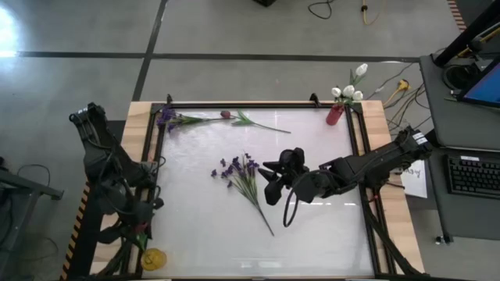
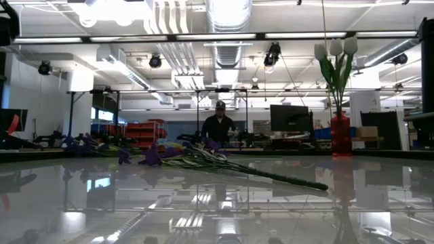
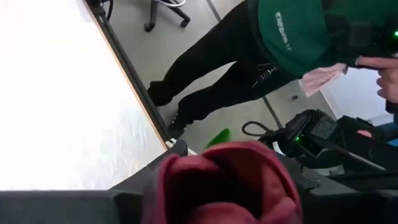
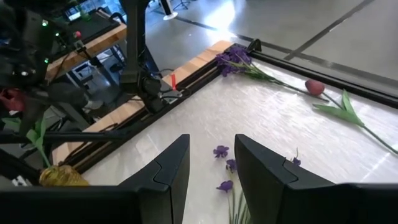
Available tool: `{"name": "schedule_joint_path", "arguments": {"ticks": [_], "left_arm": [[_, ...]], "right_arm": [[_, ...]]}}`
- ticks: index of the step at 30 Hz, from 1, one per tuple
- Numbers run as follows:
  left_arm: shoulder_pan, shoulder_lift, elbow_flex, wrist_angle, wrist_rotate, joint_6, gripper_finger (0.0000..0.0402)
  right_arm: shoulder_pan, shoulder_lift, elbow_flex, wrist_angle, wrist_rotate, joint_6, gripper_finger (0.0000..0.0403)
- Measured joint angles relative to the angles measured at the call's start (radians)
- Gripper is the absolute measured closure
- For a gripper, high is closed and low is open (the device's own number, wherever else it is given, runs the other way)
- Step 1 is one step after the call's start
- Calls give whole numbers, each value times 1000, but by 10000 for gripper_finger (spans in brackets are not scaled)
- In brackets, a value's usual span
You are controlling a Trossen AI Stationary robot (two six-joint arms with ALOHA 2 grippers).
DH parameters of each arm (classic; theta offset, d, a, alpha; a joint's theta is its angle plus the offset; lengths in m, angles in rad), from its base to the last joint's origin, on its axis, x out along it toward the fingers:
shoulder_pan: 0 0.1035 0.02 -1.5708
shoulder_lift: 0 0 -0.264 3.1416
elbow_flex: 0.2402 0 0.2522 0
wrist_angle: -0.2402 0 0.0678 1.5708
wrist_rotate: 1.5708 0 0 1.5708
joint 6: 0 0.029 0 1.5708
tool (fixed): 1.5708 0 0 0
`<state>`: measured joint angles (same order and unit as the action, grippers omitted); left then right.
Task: Sort flowers into vase by color
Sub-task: Put the middle purple flowers into the yellow flower vase
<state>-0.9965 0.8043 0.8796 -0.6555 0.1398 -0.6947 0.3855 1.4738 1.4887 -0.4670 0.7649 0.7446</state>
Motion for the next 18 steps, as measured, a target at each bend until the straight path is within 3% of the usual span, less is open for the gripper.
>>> {"name": "schedule_joint_path", "arguments": {"ticks": [5,12,18], "left_arm": [[-4,28,17,-3,-10,-22,216],[-4,54,61,-10,-119,59,154],[-4,59,81,-58,-191,86,139]], "right_arm": [[0,0,0,0,-9,-23,284],[0,0,0,0,-9,-41,284],[0,3,0,0,-9,-51,284]]}}
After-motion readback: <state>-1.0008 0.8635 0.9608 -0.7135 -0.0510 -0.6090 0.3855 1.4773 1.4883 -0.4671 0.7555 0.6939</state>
